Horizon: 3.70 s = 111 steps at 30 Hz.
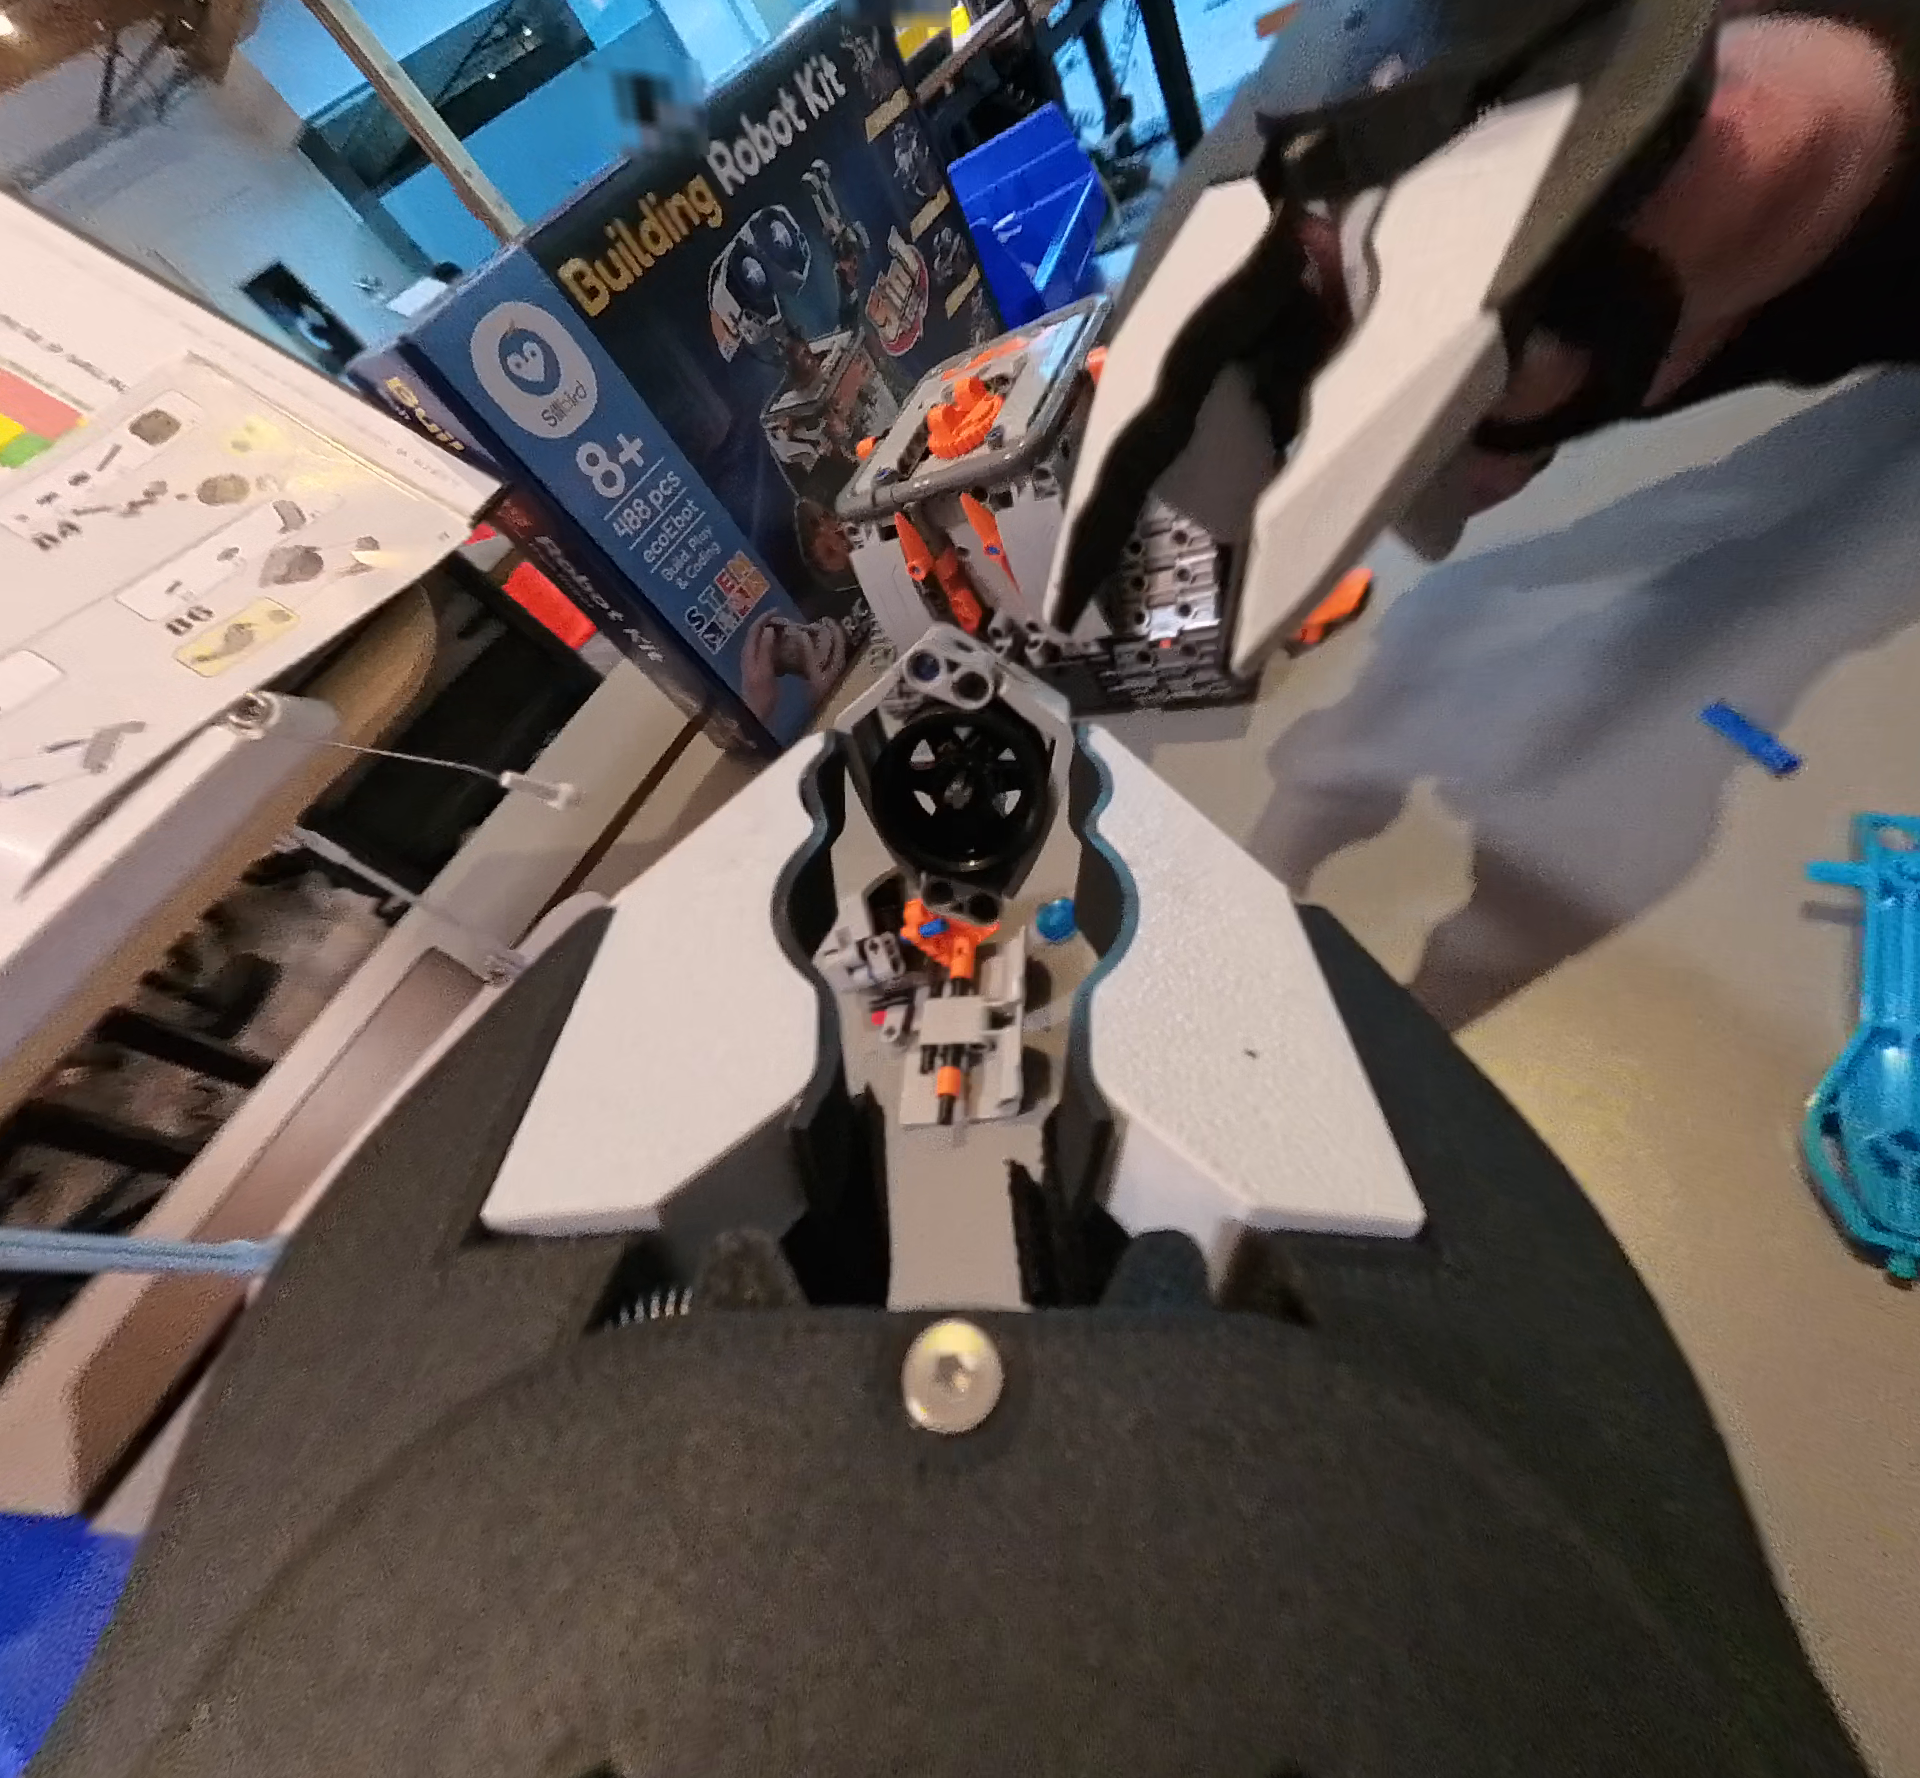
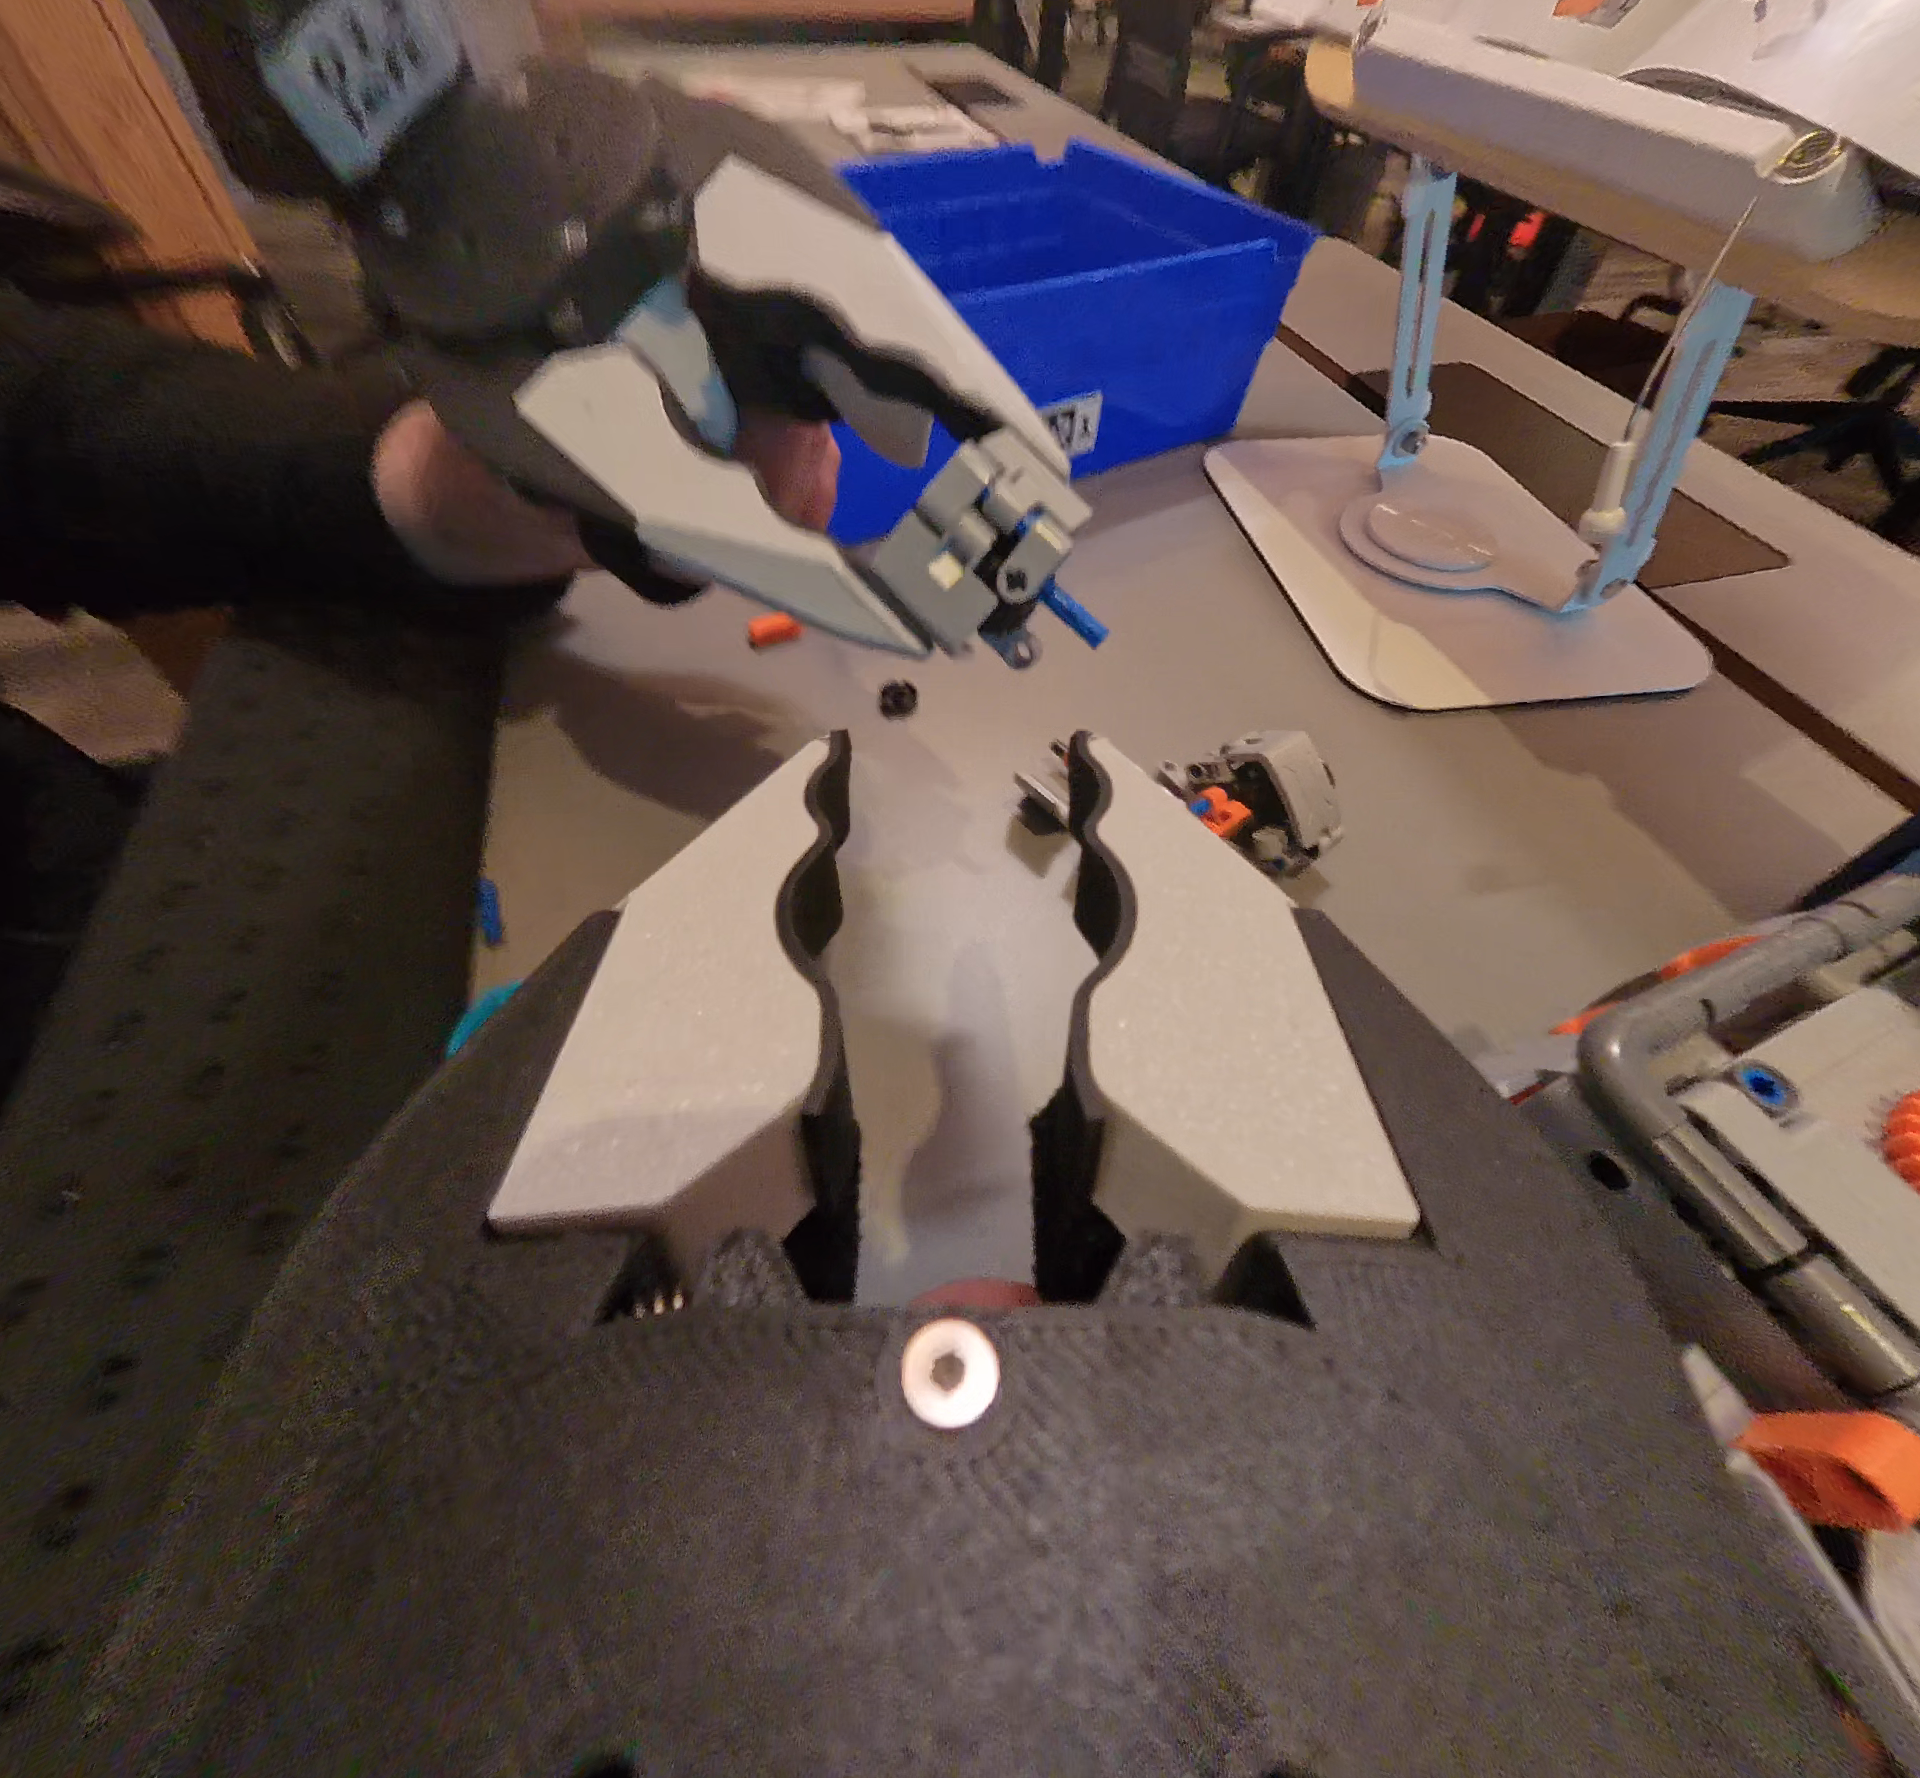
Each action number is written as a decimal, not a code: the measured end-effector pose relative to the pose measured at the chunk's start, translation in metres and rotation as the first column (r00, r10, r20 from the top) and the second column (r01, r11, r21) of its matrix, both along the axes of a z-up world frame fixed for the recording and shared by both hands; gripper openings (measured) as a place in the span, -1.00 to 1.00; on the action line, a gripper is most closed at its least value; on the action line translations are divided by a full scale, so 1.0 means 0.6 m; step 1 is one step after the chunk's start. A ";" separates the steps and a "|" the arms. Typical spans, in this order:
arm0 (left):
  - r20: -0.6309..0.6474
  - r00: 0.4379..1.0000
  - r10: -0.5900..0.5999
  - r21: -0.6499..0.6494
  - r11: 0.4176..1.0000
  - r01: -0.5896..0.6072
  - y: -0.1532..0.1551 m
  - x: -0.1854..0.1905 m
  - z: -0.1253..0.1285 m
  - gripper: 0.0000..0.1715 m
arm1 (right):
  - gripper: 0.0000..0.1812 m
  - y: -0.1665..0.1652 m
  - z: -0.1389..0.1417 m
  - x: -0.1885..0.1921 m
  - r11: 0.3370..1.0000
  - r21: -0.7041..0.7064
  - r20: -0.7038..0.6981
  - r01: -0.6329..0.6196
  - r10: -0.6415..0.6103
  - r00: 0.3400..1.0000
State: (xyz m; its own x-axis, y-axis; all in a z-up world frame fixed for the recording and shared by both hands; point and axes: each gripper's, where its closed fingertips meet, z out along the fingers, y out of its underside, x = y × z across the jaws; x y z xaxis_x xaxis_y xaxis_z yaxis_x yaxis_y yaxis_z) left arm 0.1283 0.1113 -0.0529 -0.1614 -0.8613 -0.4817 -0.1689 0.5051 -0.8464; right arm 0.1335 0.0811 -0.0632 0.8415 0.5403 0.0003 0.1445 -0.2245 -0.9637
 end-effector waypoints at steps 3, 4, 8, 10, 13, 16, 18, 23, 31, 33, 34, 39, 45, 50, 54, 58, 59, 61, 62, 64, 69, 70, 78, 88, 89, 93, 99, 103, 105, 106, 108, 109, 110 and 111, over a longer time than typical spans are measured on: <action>-0.002 1.000 0.028 0.138 0.990 -0.027 -0.008 0.001 -0.004 -0.53 | -0.56 0.002 0.021 0.010 1.000 -0.004 -0.184 0.001 -0.002 0.983; -0.003 0.999 0.034 0.181 0.983 -0.033 -0.012 0.001 -0.005 -0.53 | -0.56 0.003 0.023 0.013 1.000 -0.012 -0.237 0.002 -0.005 0.971; -0.031 0.997 0.075 0.336 0.940 -0.060 -0.028 0.005 -0.019 -0.53 | -0.54 0.005 0.021 0.008 0.999 -0.044 -0.325 -0.023 0.008 0.946; -0.042 0.994 0.097 0.392 0.917 -0.073 -0.032 0.008 -0.027 -0.53 | -0.53 0.005 0.014 0.000 0.998 -0.058 -0.295 -0.030 0.011 0.955; -0.047 0.992 0.119 0.461 0.883 -0.085 -0.037 0.010 -0.034 -0.53 | -0.51 0.006 -0.005 -0.011 0.994 -0.102 -0.245 -0.035 0.009 0.969; -0.060 0.991 0.117 0.518 0.853 -0.069 -0.051 0.011 -0.043 -0.53 | -0.53 0.006 -0.016 -0.020 0.991 -0.126 -0.228 -0.044 0.014 0.974; -0.066 0.992 0.106 0.534 0.844 -0.054 -0.059 0.013 -0.048 -0.53 | -0.59 0.007 -0.024 -0.022 0.990 -0.139 -0.193 -0.038 0.010 0.981; -0.072 0.993 0.094 0.520 0.853 -0.044 -0.059 0.015 -0.052 -0.53 | -0.63 0.007 -0.028 -0.016 0.990 -0.138 -0.141 -0.013 -0.007 0.990; -0.071 0.995 0.073 0.440 0.898 -0.034 -0.053 0.016 -0.047 -0.55 | -0.67 0.008 -0.011 0.000 0.995 -0.094 -0.142 0.022 -0.035 0.989; -0.072 0.995 0.072 0.427 0.903 -0.034 -0.051 0.016 -0.047 -0.55 | -0.67 0.007 -0.009 0.002 0.996 -0.090 -0.142 0.026 -0.038 0.989; -0.073 0.995 0.069 0.417 0.908 -0.032 -0.051 0.016 -0.047 -0.55 | -0.67 0.007 -0.009 0.003 0.996 -0.089 -0.140 0.028 -0.041 0.989; -0.070 0.995 0.068 0.375 0.926 -0.037 -0.046 0.016 -0.043 -0.55 | -0.66 0.008 -0.004 0.011 0.996 -0.079 -0.141 0.045 -0.056 0.988; -0.078 0.994 0.071 0.304 0.952 -0.044 -0.034 0.017 -0.043 -0.55 | -0.67 0.008 0.001 0.017 0.996 -0.066 -0.146 0.061 -0.070 0.987; -0.073 0.995 0.075 0.267 0.962 -0.053 -0.028 0.017 -0.040 -0.54 | -0.67 0.008 0.007 0.021 0.996 -0.052 -0.151 0.072 -0.079 0.985; -0.071 0.995 0.071 0.262 0.964 -0.050 -0.029 0.017 -0.039 -0.53 | -0.67 0.008 0.007 0.021 0.996 -0.052 -0.158 0.070 -0.077 0.984; -0.074 0.996 0.053 0.259 0.965 -0.032 -0.034 0.017 -0.041 -0.52 | -0.67 0.008 0.008 0.017 0.997 -0.052 -0.167 0.058 -0.065 0.984; -0.075 0.996 0.044 0.263 0.965 -0.023 -0.038 0.017 -0.042 -0.51 | -0.67 0.007 0.008 0.015 0.997 -0.051 -0.170 0.052 -0.060 0.984; -0.078 0.996 0.039 0.271 0.963 -0.017 -0.041 0.018 -0.044 -0.51 | -0.67 0.007 0.009 0.012 0.998 -0.050 -0.175 0.043 -0.051 0.983; -0.081 0.996 0.037 0.272 0.962 -0.013 -0.043 0.018 -0.045 -0.50 | -0.67 0.006 0.009 0.011 0.998 -0.049 -0.177 0.040 -0.048 0.983; -0.087 0.996 0.033 0.270 0.963 -0.008 -0.045 0.018 -0.047 -0.51 | -0.67 0.006 0.009 0.010 0.998 -0.050 -0.178 0.037 -0.045 0.983; -0.100 0.995 0.019 0.249 0.968 0.006 -0.045 0.017 -0.050 -0.64 | -0.68 0.005 0.012 0.012 0.998 -0.043 -0.183 0.038 -0.046 0.982; -0.102 0.995 0.017 0.245 0.970 0.008 -0.045 0.017 -0.050 -0.67 | -0.69 0.005 0.014 0.012 0.998 -0.041 -0.185 0.038 -0.045 0.982; -0.095 0.995 0.012 0.237 0.972 0.011 -0.045 0.017 -0.049 -0.74 | -0.69 0.003 0.022 0.011 0.999 -0.018 -0.184 0.035 -0.038 0.982; -0.068 0.998 0.013 0.231 0.973 0.003 -0.043 0.016 -0.040 -0.77 | -0.69 0.000 0.030 0.012 1.000 -0.003 -0.204 0.031 -0.031 0.978; -0.065 0.998 0.013 0.230 0.973 0.002 -0.043 0.016 -0.038 -0.77 | -0.69 0.000 0.031 0.012 1.000 -0.002 -0.207 0.031 -0.031 0.978; -0.057 0.998 0.013 0.229 0.973 0.000 -0.043 0.015 -0.036 -0.77 | -0.68 -0.001 0.033 0.011 1.000 0.001 -0.209 0.027 -0.026 0.978; -0.043 0.999 0.013 0.218 0.976 -0.004 -0.041 0.014 -0.030 -0.79 | -0.68 -0.002 0.035 0.012 1.000 0.005 -0.203 0.027 -0.025 0.979; -0.036 0.999 0.015 0.216 0.976 -0.006 -0.040 0.014 -0.027 -0.80 | -0.68 -0.003 0.034 0.013 1.000 0.001 -0.198 0.026 -0.025 0.980; -0.035 0.999 0.015 0.215 0.977 -0.007 -0.040 0.013 -0.026 -0.80 | -0.68 -0.003 0.034 0.013 1.000 -0.001 -0.196 0.025 -0.025 0.980; -0.034 0.999 0.016 0.215 0.977 -0.008 -0.039 0.013 -0.026 -0.80 | -0.68 -0.003 0.033 0.013 1.000 -0.003 -0.195 0.025 -0.025 0.980; -0.031 0.999 0.017 0.215 0.976 -0.010 -0.039 0.013 -0.025 -0.80 | -0.68 -0.003 0.033 0.013 1.000 -0.006 -0.194 0.025 -0.026 0.981; -0.030 0.999 0.019 0.216 0.976 -0.012 -0.038 0.013 -0.025 -0.80 | -0.68 -0.003 0.032 0.014 1.000 -0.007 -0.193 0.025 -0.026 0.981; -0.028 0.999 0.020 0.216 0.976 -0.013 -0.038 0.013 -0.024 -0.80 | -0.68 -0.003 0.032 0.014 1.000 -0.008 -0.193 0.025 -0.027 0.981; -0.027 0.999 0.021 0.215 0.977 -0.014 -0.037 0.013 -0.024 -0.80 | -0.68 -0.003 0.032 0.014 1.000 -0.009 -0.192 0.025 -0.027 0.981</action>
State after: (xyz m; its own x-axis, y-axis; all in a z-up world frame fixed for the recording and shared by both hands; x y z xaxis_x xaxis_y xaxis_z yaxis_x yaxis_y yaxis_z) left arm 0.1360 0.0891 -0.0672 -0.1638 -0.7415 -0.6507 -0.2024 0.6708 -0.7134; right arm 0.1419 0.0792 -0.0439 0.8392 0.5177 -0.1664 -0.0495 -0.2321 -0.9714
